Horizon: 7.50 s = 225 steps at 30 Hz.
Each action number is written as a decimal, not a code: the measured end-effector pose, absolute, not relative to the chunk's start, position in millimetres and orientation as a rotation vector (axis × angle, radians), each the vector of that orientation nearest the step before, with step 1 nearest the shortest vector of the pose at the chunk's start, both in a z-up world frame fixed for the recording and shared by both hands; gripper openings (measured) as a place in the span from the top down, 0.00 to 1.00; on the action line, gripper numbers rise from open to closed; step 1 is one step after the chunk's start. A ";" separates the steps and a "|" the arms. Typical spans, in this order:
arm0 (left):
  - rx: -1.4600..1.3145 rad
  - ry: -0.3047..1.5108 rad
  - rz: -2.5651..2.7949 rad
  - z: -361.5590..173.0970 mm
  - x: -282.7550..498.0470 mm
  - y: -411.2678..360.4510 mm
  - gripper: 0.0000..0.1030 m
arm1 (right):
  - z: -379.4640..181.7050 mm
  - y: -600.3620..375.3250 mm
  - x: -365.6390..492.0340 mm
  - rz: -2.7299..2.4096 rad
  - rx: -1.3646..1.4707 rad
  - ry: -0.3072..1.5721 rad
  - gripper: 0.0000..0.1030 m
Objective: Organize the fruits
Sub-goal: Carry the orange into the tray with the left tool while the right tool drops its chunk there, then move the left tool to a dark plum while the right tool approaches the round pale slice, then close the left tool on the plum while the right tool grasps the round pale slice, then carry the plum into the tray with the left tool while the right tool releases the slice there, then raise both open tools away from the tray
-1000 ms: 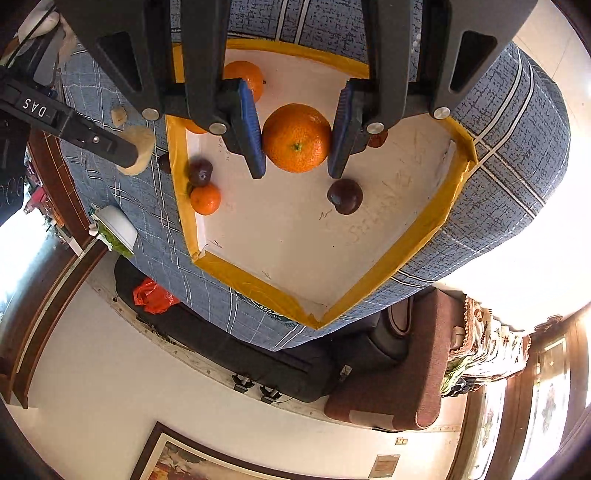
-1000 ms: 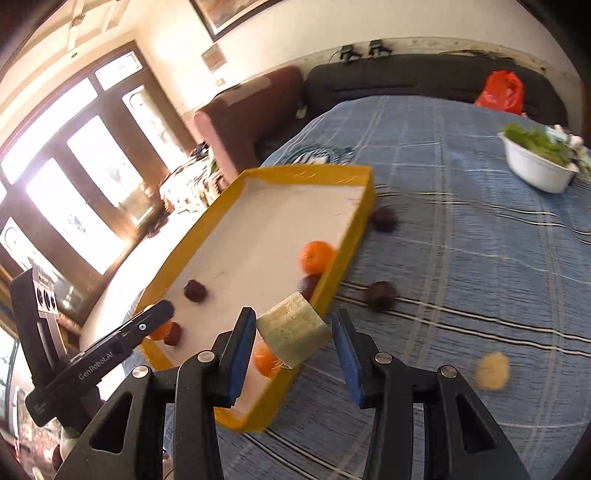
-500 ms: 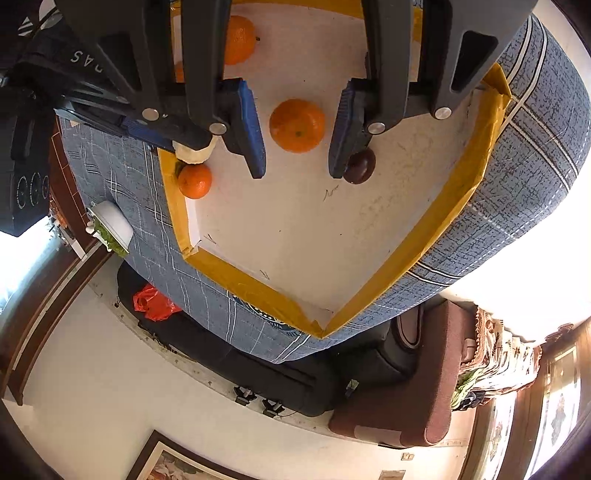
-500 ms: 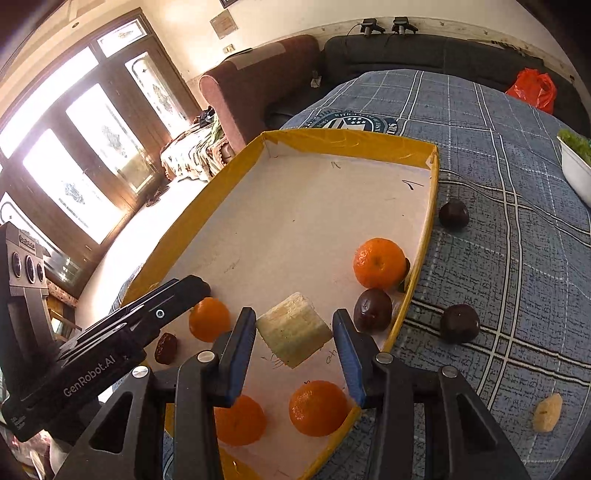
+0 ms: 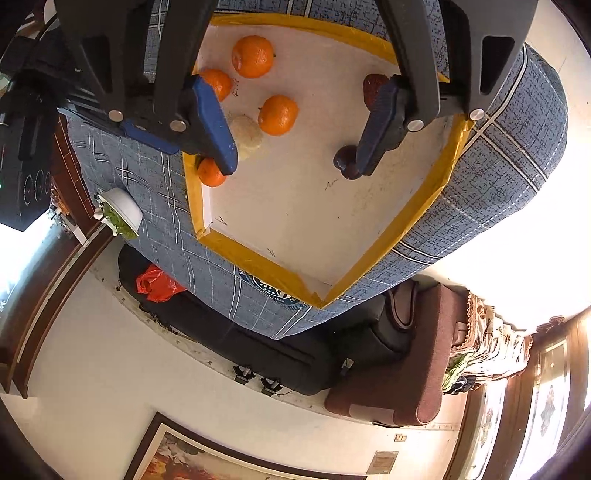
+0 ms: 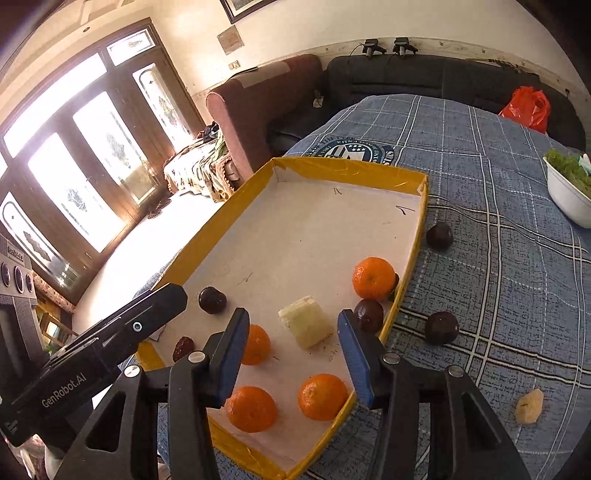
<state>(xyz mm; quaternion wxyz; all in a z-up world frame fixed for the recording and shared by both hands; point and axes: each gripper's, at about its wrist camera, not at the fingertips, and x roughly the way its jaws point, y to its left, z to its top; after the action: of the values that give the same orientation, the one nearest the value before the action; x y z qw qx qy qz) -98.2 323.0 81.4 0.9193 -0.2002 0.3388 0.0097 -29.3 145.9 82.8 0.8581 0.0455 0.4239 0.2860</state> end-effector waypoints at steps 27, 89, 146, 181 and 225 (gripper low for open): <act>-0.230 0.714 -0.097 100.7 -129.8 213.1 0.25 | 66.0 -58.5 -86.0 0.303 0.346 0.853 0.37; 0.155 0.950 -0.244 33.5 -2.9 110.7 0.61 | 17.6 -45.4 -58.2 0.363 0.148 0.935 0.64; -0.258 0.696 -0.054 79.0 -127.8 270.6 0.76 | 90.8 61.7 -105.2 0.476 -0.056 0.809 0.70; -0.241 0.757 0.026 58.9 -42.0 334.5 0.58 | 45.4 203.7 -35.4 0.611 -0.155 0.968 0.69; -0.071 0.704 0.076 111.8 -144.7 227.0 0.15 | 85.9 5.5 -119.0 0.441 0.236 0.815 0.32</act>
<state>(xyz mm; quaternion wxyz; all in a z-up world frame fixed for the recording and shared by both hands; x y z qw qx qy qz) -144.7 227.0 111.8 0.9374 -0.0346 0.3445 0.0370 -119.0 5.5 85.9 0.8879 0.1134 0.3922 0.2121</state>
